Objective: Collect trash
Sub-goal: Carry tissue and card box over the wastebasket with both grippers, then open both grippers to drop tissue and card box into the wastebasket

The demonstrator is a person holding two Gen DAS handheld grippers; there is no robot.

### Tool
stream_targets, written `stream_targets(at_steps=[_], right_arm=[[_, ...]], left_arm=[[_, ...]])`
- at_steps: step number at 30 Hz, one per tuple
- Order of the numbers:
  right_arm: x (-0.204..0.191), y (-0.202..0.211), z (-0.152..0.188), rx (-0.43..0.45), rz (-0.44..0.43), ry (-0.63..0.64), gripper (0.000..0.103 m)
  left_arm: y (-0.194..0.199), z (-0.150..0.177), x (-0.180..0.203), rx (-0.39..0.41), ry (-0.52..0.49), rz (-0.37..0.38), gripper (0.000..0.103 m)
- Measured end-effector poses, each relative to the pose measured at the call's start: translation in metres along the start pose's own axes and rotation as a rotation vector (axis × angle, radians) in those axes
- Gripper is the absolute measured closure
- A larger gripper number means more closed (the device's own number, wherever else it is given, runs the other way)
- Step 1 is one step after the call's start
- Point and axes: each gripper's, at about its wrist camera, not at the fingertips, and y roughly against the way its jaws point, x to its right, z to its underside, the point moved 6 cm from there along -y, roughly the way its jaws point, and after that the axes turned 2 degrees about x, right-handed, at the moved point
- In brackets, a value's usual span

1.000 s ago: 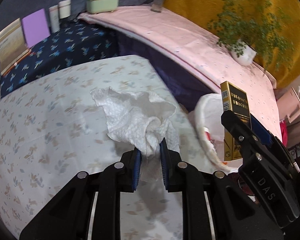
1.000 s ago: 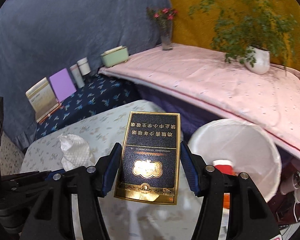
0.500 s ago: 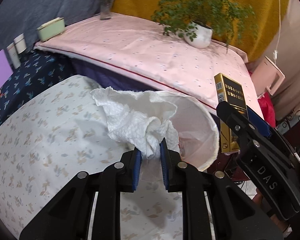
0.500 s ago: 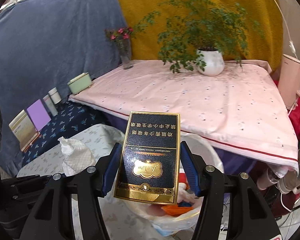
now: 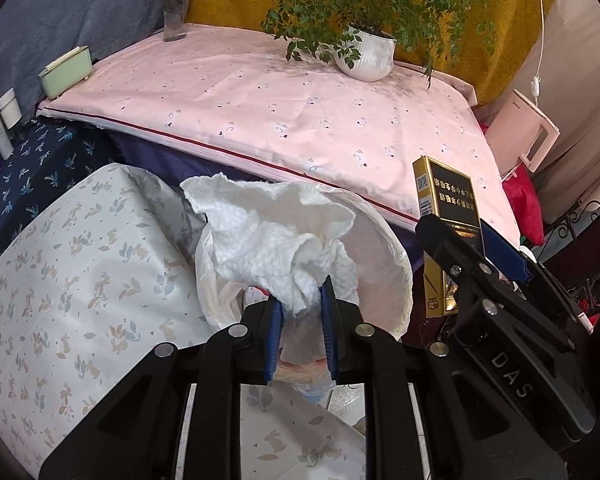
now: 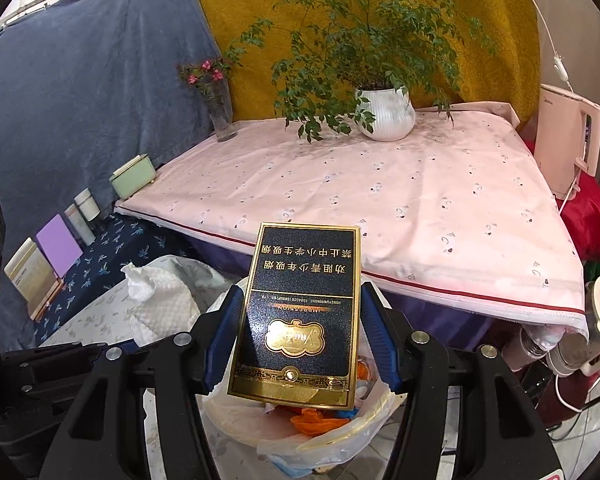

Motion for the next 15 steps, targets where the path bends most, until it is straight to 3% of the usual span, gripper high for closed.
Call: stream_targets(at_steps=[11,14,15], right_arm=[[0.006,-0.015,-0.001,-0.015,0.004,-0.006,0.046],[0.006,-0.018,0.000,-0.020,0.007,-0.004,0.046],[0.006,-0.019,0.000,-0.021,0.010,-0.003,0.046]], left_arm=[[-0.018,-0.004,0.000,-0.018,-0.003,-0.012,0.085],[-0.021,-0.004,-0.002,-0.017,0.001,-0.021,0.081],[-0.022,-0.004,-0.004,-0.019,0.002,-0.036,0.072]])
